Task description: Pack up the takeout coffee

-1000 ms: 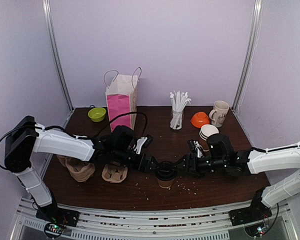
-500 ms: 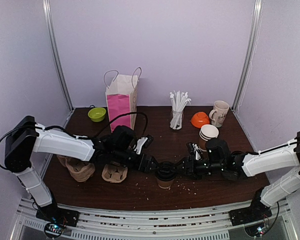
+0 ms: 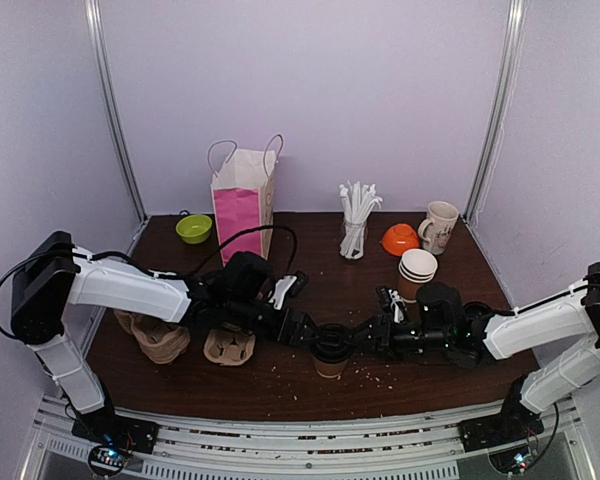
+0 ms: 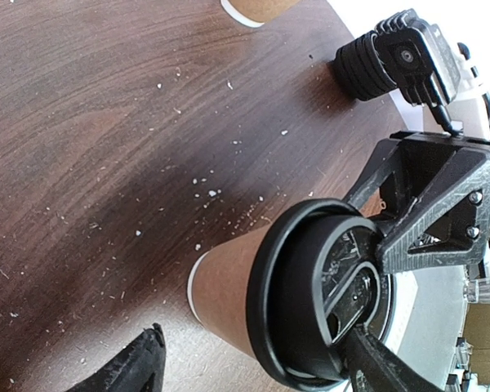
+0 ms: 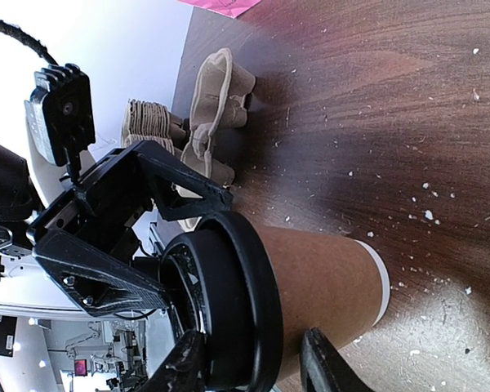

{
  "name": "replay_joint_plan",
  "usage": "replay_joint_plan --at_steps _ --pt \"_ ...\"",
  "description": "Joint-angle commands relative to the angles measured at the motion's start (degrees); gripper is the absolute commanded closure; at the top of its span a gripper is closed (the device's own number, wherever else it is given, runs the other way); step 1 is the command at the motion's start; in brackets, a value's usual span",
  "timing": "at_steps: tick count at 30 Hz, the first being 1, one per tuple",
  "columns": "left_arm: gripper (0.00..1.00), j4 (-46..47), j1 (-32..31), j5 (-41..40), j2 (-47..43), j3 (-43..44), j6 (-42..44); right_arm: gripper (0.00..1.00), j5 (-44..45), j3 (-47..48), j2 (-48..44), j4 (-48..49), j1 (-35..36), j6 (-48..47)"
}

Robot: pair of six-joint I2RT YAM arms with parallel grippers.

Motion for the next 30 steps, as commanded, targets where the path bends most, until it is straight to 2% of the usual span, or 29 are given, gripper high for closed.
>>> replay_joint_plan --at_steps 1,9,11,16,20,25,30 --pt "0.22 -1.2 0.3 -1.0 1.6 -1.6 1.1 0.61 2.0 -2.2 2.6 -4.4 -0.3 0.0" --pt "0.22 -1.0 0.3 -0.9 2.1 -2.0 1.1 0.63 1.9 -2.5 3.7 -3.5 -0.3 0.2" --pt "0.21 -1.0 0.3 -0.8 1.6 -1.8 1.2 0.58 1.7 -2.3 2.4 -3.2 -0.3 0.1" --pt "0.17 -2.2 0.3 -0.8 -0.1 -0.5 1.7 0.37 2.0 0.3 -2.1 -6.7 -0.3 -1.3" --pt "0.14 -2.6 0.3 -0.7 -1.4 0.4 1.8 0.25 1.2 2.4 -4.4 -10.0 -0.1 -2.8" --pt "0.13 -2.7 0.2 0.0 -2.7 0.9 1.7 0.19 -0.3 4.2 -5.3 -12.6 1.1 -4.8" --pt "0.12 -2.7 0.0 0.3 -3.7 1.0 1.3 0.22 -2.0 4.3 -3.3 -12.8 3.2 -5.5"
